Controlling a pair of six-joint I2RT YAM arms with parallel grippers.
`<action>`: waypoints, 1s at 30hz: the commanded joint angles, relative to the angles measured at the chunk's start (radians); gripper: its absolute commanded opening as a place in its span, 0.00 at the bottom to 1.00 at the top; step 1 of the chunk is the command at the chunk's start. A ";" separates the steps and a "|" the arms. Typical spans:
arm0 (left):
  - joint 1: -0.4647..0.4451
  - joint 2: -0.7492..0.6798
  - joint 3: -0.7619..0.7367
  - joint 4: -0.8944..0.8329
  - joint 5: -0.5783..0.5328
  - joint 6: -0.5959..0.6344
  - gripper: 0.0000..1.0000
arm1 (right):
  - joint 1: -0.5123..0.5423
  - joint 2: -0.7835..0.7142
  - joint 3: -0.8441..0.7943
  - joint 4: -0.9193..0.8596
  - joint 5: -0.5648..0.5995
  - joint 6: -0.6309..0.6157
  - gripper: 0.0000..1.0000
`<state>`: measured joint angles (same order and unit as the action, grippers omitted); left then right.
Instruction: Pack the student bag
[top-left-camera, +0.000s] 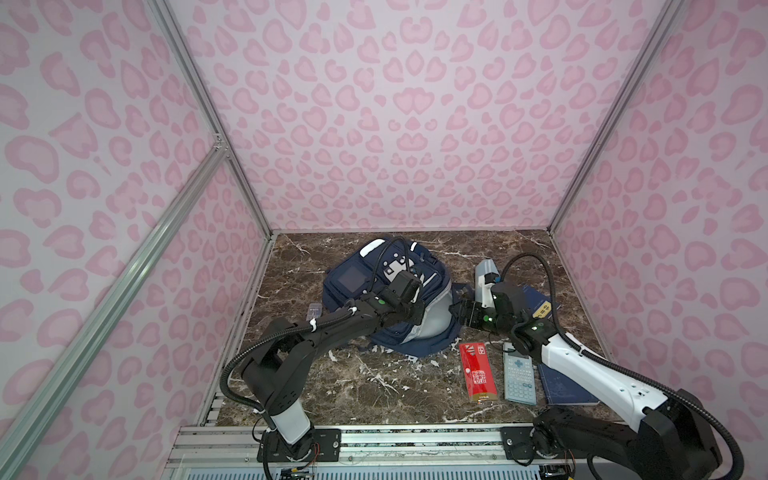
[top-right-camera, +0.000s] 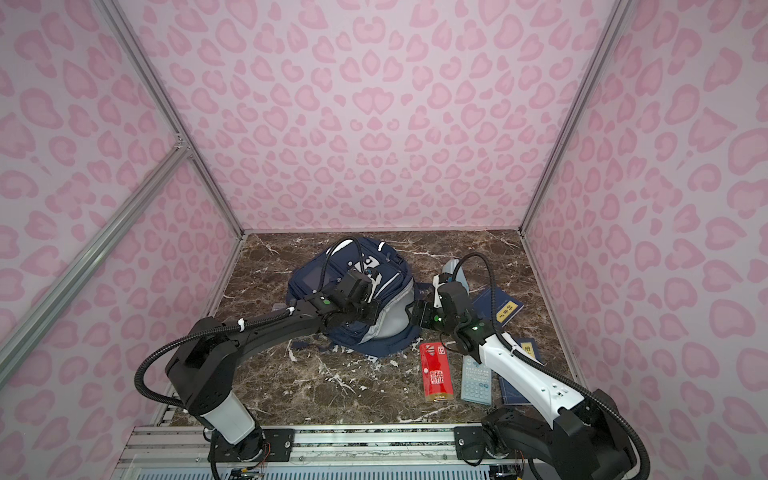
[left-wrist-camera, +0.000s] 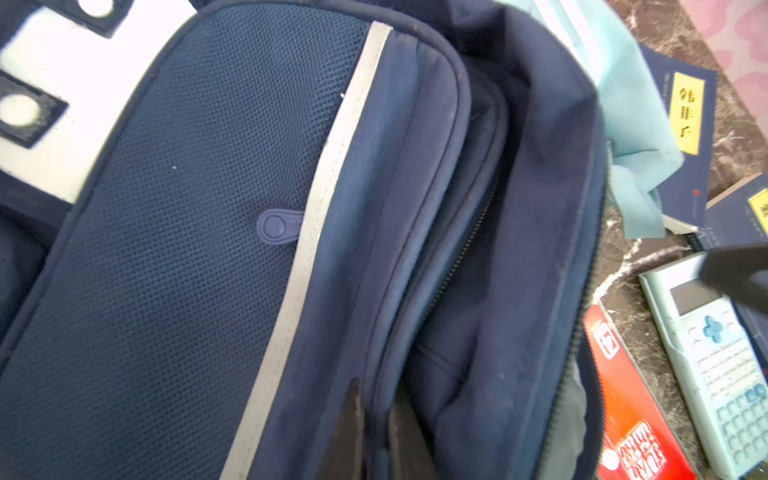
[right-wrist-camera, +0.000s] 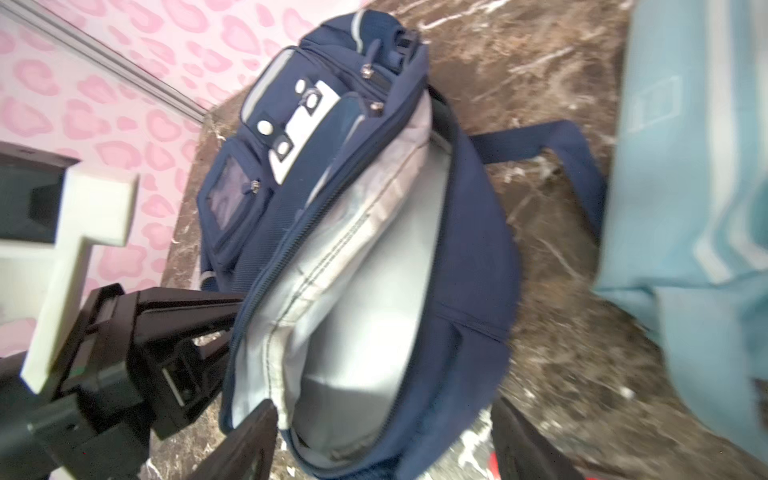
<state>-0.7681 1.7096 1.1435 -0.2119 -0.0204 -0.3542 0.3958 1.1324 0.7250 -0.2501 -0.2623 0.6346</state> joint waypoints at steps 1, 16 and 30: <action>0.004 -0.005 0.013 0.000 -0.081 -0.015 0.15 | -0.125 -0.057 0.021 -0.170 0.045 -0.059 0.97; -0.227 0.064 0.275 0.280 0.247 -0.250 0.92 | -0.721 0.268 0.145 -0.131 0.064 -0.126 0.95; -0.327 0.528 0.531 0.276 0.246 -0.366 0.78 | -0.736 0.649 0.411 -0.171 0.137 -0.164 0.94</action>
<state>-1.0893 2.2124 1.6516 0.0551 0.2413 -0.6884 -0.3428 1.7443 1.0988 -0.3805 -0.1936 0.4927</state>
